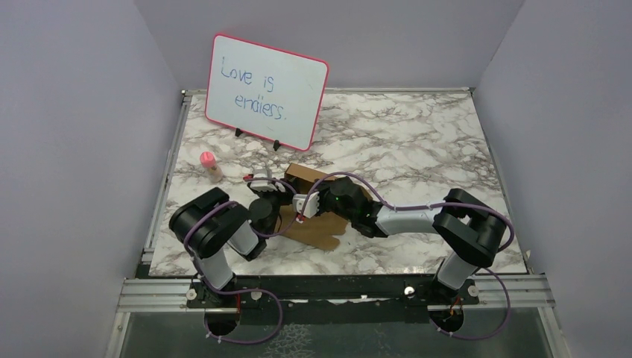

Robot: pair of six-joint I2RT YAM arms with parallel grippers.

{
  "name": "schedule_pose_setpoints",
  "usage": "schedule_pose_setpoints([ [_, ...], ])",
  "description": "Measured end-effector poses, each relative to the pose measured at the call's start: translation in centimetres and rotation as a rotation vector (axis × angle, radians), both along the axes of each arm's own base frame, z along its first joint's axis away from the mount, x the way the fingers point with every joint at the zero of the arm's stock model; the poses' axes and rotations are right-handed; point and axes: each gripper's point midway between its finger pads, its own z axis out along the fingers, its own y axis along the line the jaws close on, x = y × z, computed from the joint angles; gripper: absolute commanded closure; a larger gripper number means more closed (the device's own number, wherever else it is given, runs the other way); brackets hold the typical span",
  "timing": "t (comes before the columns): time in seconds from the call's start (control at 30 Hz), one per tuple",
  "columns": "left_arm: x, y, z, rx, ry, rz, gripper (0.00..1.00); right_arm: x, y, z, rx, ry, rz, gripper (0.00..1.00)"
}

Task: Fold the paper box

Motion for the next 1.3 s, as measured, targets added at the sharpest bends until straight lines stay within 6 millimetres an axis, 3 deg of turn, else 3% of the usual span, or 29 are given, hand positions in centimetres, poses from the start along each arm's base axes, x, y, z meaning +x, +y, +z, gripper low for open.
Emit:
schedule_pose_setpoints([
  [0.2, -1.2, 0.4, 3.3, -0.019, -0.064, -0.038, 0.17, -0.1, 0.0, 0.1, 0.014, 0.010, -0.004, 0.72],
  [0.23, -1.4, 0.4, 2.8, -0.004, -0.043, -0.044, 0.15, -0.1, 0.0, 0.0, 0.017, 0.016, -0.007, 0.70],
  [0.27, -1.8, 0.7, 4.6, -0.030, -0.079, -0.047, 0.14, -0.2, -0.1, -0.1, 0.017, 0.022, -0.009, 0.68],
  [0.43, -3.2, 1.4, 7.6, -0.055, -0.092, -0.061, 0.08, -0.5, -0.3, 0.1, 0.028, 0.043, -0.013, 0.61],
  [0.67, -4.8, 3.1, 8.2, -0.046, -0.030, -0.047, 0.02, -0.9, -0.6, 0.6, 0.065, 0.087, -0.031, 0.52],
  [1.0, -0.2, 5.5, 7.3, -0.104, 0.179, 0.023, 0.05, -1.8, -1.3, 2.9, 0.168, 0.164, -0.076, 0.43],
  [1.07, 0.7, 5.3, 7.2, -0.143, 0.215, 0.005, 0.06, -2.0, -1.4, 4.1, 0.220, 0.180, -0.088, 0.41],
  [1.2, 2.1, 4.2, 7.4, -0.229, 0.260, -0.063, 0.11, -2.2, -1.9, 7.1, 0.370, 0.220, -0.143, 0.27],
  [1.3, 2.8, 3.1, 6.8, -0.278, 0.307, -0.124, 0.18, -2.0, -2.8, 9.1, 0.502, 0.258, -0.225, 0.26],
])
